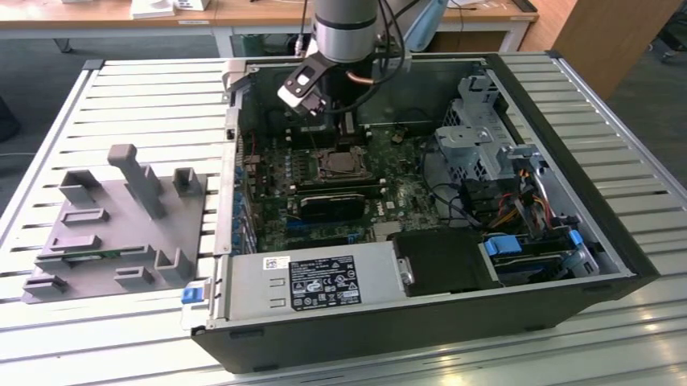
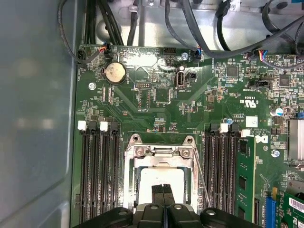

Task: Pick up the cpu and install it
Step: 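Install the first cpu locking lever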

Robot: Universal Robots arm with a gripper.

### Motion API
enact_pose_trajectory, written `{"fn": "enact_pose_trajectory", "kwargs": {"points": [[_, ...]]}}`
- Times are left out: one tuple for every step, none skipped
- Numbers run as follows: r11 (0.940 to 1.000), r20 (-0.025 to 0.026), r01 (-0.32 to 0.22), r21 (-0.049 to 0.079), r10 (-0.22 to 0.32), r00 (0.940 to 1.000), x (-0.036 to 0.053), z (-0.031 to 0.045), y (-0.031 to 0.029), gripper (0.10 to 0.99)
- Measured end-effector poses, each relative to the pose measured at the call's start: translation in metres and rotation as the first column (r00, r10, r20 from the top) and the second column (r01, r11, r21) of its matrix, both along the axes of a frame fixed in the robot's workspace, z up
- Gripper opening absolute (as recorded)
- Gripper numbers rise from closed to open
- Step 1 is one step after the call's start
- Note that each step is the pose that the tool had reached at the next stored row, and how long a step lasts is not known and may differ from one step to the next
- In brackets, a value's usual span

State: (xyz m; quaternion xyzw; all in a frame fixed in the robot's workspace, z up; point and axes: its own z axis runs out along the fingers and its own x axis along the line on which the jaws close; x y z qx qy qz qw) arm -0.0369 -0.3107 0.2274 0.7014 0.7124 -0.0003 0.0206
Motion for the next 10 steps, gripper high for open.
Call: {"fn": "enact_pose_trajectory", "kwargs": {"points": [[1.0000,0.0000,0.000,0.000,0.000,1.0000,0.0000,0.0002,0.0000,0.106],[1.0000,-0.0001,0.000,0.000,0.000,1.0000,0.0000,0.0006,0.0000,0.106],[1.0000,-0.0001,0.000,0.000,0.000,1.0000,0.0000,0.0011,-0.0001,0.106],[1.0000,-0.0001,0.000,0.000,0.000,1.0000,0.0000,0.0015,-0.0001,0.106],[1.0000,-0.0001,0.000,0.000,0.000,1.0000,0.0000,0.0020,0.0000,0.106],[1.0000,-0.0001,0.000,0.000,0.000,1.0000,0.0000,0.0027,0.0000,0.106],[1.0000,-0.0001,0.000,0.000,0.000,1.0000,0.0000,0.0033,0.0000,0.106],[1.0000,-0.0001,0.000,0.000,0.000,1.0000,0.0000,0.0039,0.0000,0.106],[1.0000,-0.0001,0.000,0.000,0.000,1.0000,0.0000,0.0048,0.0000,0.106],[1.0000,0.0000,0.000,0.000,0.000,1.0000,0.0000,0.0058,0.0000,0.106]]}}
